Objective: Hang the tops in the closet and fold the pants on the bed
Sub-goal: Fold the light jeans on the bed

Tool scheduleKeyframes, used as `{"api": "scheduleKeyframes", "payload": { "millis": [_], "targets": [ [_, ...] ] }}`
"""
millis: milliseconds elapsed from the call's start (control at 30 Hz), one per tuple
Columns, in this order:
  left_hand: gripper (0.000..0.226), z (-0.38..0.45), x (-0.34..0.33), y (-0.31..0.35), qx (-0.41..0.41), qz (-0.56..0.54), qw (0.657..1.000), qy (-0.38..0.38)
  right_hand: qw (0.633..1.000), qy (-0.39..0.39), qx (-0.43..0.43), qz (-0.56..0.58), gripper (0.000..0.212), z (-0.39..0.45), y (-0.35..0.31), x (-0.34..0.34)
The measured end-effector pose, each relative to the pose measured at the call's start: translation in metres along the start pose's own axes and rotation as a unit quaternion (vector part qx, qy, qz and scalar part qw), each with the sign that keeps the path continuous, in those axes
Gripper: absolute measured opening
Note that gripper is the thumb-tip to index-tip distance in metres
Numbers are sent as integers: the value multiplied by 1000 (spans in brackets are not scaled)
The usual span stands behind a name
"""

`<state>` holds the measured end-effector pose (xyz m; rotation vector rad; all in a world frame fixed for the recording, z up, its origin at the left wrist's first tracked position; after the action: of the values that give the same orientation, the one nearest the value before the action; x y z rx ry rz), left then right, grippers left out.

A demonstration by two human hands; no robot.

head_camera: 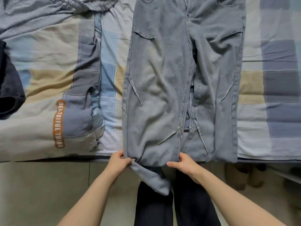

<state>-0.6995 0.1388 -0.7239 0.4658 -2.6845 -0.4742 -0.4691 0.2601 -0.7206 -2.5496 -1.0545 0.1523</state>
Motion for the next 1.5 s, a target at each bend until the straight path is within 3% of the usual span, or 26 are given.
{"api": "scheduleKeyframes", "payload": {
  "millis": [167, 233, 300, 333, 400, 433, 467, 567, 667, 800, 900, 1033, 1100, 1167, 1233, 1333, 1433, 1467, 1500],
  "targets": [
    [42, -9, 17, -9, 25, 32, 995, -89, 995, -84, -51, 25, 40, -17, 22, 15],
    [41, -5, 26, -13, 52, 73, 990, -106, 994, -84, -62, 10, 27, -23, 27, 22],
    [26, 0, 31, -12, 32, 177, 979, -98, 992, -46, -35, -110, 7, -25, 29, 31],
    [23, 3, 33, -10, 10, 254, 965, -71, 975, -28, -12, -221, 9, -23, 29, 37],
    [27, -1, 32, 0, -22, 414, 910, 13, 890, -1, 10, -455, 18, -21, 30, 48],
    [31, -7, 29, 6, -28, 470, 881, 55, 847, 46, 9, -530, 23, -21, 27, 60],
    [37, -14, 22, 16, -34, 509, 855, 97, 826, 112, 6, -552, 24, -22, 19, 77],
    [59, -37, -8, 55, -130, 534, 814, 188, 861, 331, 5, -387, 22, -30, -13, 139],
    [56, -43, -69, 99, -269, 484, 824, 119, 870, 434, 13, -233, 26, -24, -36, 209],
    [29, -47, -155, 134, -332, 377, 863, -49, 890, 397, -21, -225, 57, 4, -44, 251],
    [29, -35, -192, 161, -295, 317, 901, -37, 900, 393, 5, -190, 49, 24, -56, 266],
    [49, -12, -215, 177, -184, 253, 950, -6, 920, 341, 49, -187, 20, 41, -64, 275],
    [51, -6, -222, 181, -162, 278, 946, 29, 933, 310, 101, -151, 29, 36, -60, 291],
    [37, -5, -224, 183, -169, 337, 924, 63, 939, 313, 119, -82, 27, 25, -39, 316],
    [25, -3, -228, 183, -170, 396, 900, 65, 936, 346, 72, -4, 18, 16, -4, 351],
    [26, 3, -231, 181, -120, 447, 886, 32, 921, 373, -64, 91, 22, 14, 37, 387],
    [37, 14, -237, 195, -67, 497, 864, -48, 934, 346, -67, 61, 24, 31, 9, 407],
    [29, 19, -236, 207, -68, 477, 874, -62, 942, 333, -37, 38, 22, 41, -14, 409],
    [20, 26, -234, 226, -74, 413, 906, -55, 948, 319, 2, 15, 19, 52, -44, 409]
  ]
}}
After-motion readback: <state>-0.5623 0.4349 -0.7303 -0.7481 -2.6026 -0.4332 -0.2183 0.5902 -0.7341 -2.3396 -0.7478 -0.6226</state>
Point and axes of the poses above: each hand's wrist, its own z-axis towards the middle knuckle, its own x-axis out of the back of the hand, y = z × x, the point moved 7 cm from there along z, towards the middle knuckle, and after that the axes turned 6 degrees about y, right-handed, at the moved point
